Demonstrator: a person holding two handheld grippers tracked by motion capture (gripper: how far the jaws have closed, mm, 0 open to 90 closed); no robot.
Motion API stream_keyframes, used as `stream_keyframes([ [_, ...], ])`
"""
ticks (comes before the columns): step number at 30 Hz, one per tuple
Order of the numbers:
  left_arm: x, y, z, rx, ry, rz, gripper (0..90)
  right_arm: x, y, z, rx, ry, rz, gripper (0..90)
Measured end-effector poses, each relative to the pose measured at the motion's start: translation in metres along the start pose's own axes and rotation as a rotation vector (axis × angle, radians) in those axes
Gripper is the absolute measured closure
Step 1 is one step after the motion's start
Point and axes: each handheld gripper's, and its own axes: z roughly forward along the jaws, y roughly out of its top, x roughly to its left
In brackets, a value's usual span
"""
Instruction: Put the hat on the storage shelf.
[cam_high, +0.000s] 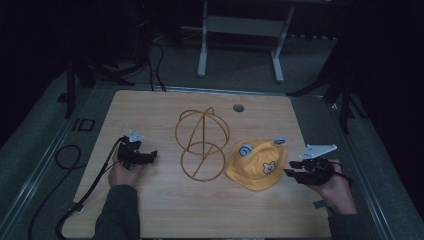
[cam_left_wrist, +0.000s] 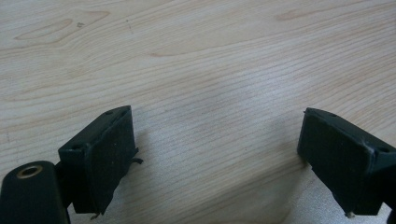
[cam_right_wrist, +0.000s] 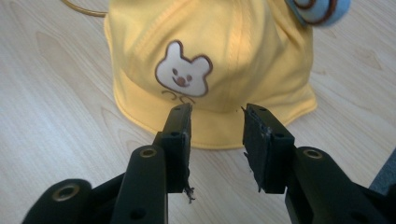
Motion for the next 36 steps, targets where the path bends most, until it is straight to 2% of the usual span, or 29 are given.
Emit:
stream_keyframes([
  [9, 0.000, 0.000, 0.000, 0.000, 0.000, 0.000, 11.1, 0.002, 0.032, -0.003, 0.038, -0.003, -0.106, 64.5],
  [12, 0.000, 0.000, 0.000, 0.000, 0.000, 0.000, 11.1, 0.002, 0.042, -0.004, 0.032, -0.003, -0.117, 64.3],
  [20, 0.000, 0.000, 0.000, 0.000, 0.000, 0.000, 11.1, 0.003, 0.065, 0.001, 0.032, -0.022, -0.177, 52.7],
  [25, 0.000, 0.000, 0.000, 0.000, 0.000, 0.000, 11.1, 0.001, 0.077, 0.009, 0.066, -0.049, -0.220, 43.4],
  [36, 0.000, 0.000, 0.000, 0.000, 0.000, 0.000, 11.1, -0.006, 0.104, 0.023, 0.125, -0.001, -0.298, 47.5],
])
